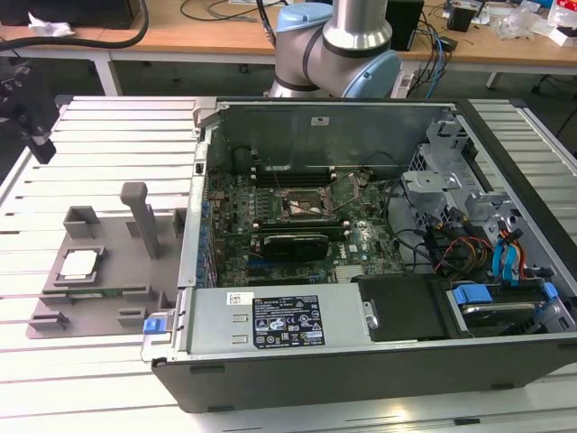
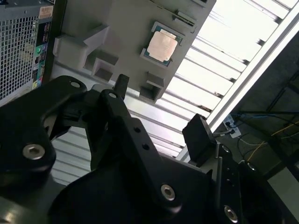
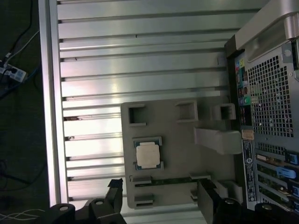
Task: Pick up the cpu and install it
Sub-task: 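Pick up the cpu and move it towards the insertion slot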
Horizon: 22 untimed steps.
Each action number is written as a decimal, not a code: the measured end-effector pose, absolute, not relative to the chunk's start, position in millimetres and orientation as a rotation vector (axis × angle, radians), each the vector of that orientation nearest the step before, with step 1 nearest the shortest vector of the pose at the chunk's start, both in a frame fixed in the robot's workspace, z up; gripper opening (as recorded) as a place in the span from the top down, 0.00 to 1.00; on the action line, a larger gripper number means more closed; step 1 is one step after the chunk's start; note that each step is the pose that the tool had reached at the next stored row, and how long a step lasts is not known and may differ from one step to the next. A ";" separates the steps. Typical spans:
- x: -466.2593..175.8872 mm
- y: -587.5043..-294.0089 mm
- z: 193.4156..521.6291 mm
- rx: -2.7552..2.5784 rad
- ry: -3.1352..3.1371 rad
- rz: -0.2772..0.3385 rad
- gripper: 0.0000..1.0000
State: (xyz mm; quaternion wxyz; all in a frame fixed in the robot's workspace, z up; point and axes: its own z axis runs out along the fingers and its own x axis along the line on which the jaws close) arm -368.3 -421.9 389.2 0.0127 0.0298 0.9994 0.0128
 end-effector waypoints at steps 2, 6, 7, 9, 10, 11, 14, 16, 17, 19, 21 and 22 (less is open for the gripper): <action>-368.2 -422.0 389.1 0.053 3.116 0.031 0.26; -368.3 -421.9 387.0 0.029 3.116 0.031 0.26; -368.2 -421.9 384.9 0.029 3.116 0.031 0.26; -368.2 -421.9 383.1 0.029 3.116 0.031 0.26; -368.3 -421.9 381.1 0.029 3.116 0.031 0.26; -368.3 -421.9 379.7 0.029 3.116 0.031 0.26; -368.2 -421.9 377.5 0.029 3.116 0.031 0.26; -368.3 -421.9 376.2 0.029 3.116 0.031 0.26; -368.3 -421.9 375.3 0.029 3.116 0.031 0.26; -368.2 -421.9 374.1 0.029 3.116 0.031 0.26; -368.3 -421.9 371.9 0.029 3.116 0.031 0.26; -368.2 -421.9 370.8 0.029 3.116 0.031 0.26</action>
